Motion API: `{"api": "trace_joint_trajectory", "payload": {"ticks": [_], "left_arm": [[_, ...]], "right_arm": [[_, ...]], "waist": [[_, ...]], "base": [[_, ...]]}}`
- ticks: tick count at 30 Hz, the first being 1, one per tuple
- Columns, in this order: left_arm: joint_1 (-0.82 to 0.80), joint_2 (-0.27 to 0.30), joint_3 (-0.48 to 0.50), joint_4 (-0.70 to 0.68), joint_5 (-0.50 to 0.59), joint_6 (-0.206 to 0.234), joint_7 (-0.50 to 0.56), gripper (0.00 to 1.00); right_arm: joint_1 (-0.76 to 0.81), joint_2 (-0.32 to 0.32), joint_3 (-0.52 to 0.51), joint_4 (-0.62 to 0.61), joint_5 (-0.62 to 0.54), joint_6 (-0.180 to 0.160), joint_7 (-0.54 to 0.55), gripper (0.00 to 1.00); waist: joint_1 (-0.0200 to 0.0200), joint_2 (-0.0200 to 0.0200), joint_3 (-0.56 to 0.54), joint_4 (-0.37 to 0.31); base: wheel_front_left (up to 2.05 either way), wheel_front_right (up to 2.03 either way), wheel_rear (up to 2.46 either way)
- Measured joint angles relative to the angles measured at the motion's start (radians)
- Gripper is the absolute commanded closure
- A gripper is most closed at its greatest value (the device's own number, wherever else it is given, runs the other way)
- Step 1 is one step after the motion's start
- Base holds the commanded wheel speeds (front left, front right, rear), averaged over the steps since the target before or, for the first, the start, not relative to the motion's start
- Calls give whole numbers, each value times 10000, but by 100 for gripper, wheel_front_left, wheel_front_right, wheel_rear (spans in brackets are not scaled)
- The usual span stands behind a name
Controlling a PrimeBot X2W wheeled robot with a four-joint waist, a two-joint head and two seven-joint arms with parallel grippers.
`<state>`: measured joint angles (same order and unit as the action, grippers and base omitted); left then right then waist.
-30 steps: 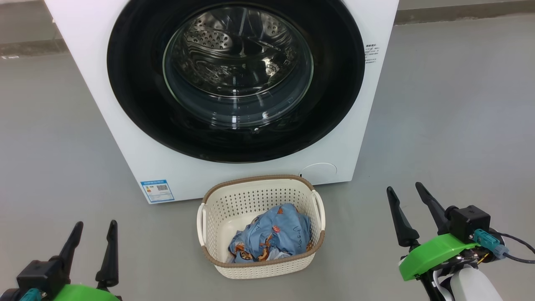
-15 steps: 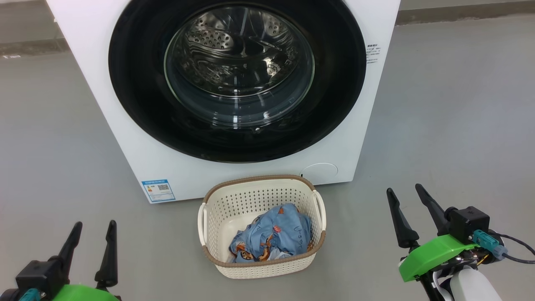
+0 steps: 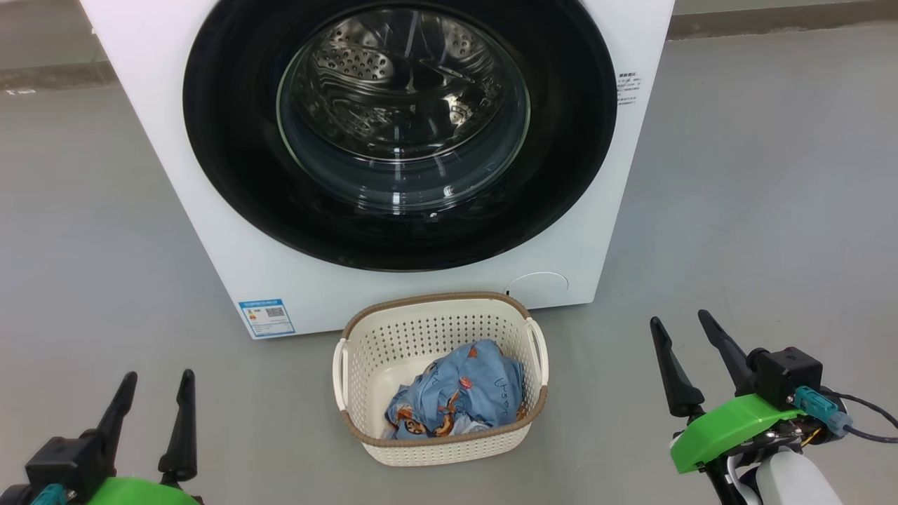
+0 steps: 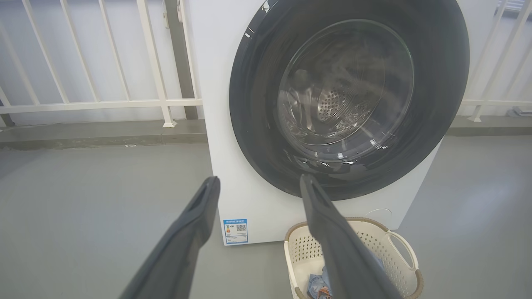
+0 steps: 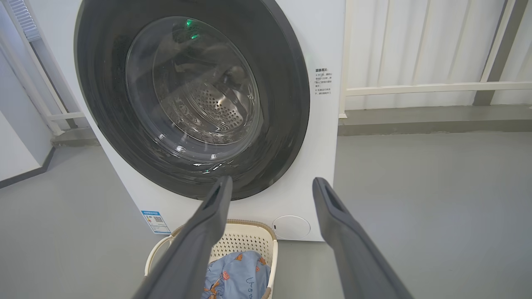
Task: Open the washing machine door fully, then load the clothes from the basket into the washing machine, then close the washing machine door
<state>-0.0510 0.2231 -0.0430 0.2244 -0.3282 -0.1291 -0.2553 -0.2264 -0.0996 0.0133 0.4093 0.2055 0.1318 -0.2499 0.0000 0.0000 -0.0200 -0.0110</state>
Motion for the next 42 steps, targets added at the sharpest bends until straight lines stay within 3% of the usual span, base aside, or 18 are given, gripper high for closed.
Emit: {"api": "trace_joint_trajectory", "payload": {"ticks": [14, 32, 42], "left_arm": [[-3, -2, 151, -46, 238, 0, 0, 0], [-5, -151, 370, -303, 75, 0, 0, 0], [-4, -192, 343, -322, 138, 0, 0, 0]], "right_arm": [[-96, 77, -81, -61, -94, 0, 0, 0], [-106, 128, -303, -111, -121, 0, 0, 0], [-106, 115, -311, -150, -182, 0, 0, 0]], "waist": [[1, 0, 147, 16], [0, 0, 208, 58], [0, 0, 215, 87]], "base": [[14, 14, -28], [101, 101, -202], [42, 42, -84]]}}
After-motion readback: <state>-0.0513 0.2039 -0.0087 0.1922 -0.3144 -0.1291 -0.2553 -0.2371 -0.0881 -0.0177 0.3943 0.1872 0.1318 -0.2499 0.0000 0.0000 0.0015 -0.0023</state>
